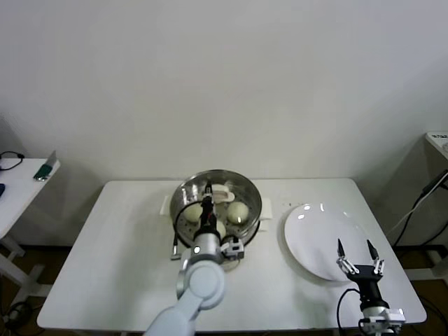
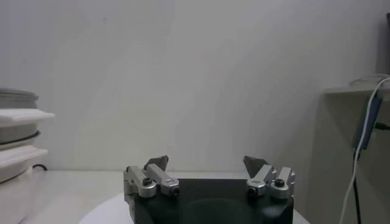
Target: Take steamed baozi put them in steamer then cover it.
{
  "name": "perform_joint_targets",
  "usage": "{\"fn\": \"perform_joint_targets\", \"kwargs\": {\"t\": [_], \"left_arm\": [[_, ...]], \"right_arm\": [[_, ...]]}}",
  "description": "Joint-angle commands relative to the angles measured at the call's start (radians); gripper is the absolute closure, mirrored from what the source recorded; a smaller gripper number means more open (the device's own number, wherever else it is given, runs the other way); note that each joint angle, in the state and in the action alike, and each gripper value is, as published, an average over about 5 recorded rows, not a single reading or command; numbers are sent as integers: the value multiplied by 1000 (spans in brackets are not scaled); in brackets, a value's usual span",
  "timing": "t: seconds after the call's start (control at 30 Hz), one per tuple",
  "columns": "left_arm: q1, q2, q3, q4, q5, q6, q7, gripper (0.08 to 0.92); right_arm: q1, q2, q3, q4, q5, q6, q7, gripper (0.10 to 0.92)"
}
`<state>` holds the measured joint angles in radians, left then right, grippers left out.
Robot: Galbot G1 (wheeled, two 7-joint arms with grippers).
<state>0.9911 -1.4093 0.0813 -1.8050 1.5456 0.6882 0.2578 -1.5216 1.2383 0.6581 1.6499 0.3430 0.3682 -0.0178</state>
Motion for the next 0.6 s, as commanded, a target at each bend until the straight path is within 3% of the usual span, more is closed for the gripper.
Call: {"fn": "perform_joint_targets", "kwargs": {"t": [0.03, 0.33, 0.6], "left_arm": [[1, 1, -6, 20, -18, 0, -21, 860], [9, 2, 3, -7, -54, -7, -25, 851], [6, 54, 21, -107, -103, 5, 21, 647]], "right_arm": [[2, 6, 0, 1, -7, 2, 2, 203], [7, 12, -8, 2, -17, -3, 1, 203], [13, 8, -12, 1, -22, -15, -6, 203]]}}
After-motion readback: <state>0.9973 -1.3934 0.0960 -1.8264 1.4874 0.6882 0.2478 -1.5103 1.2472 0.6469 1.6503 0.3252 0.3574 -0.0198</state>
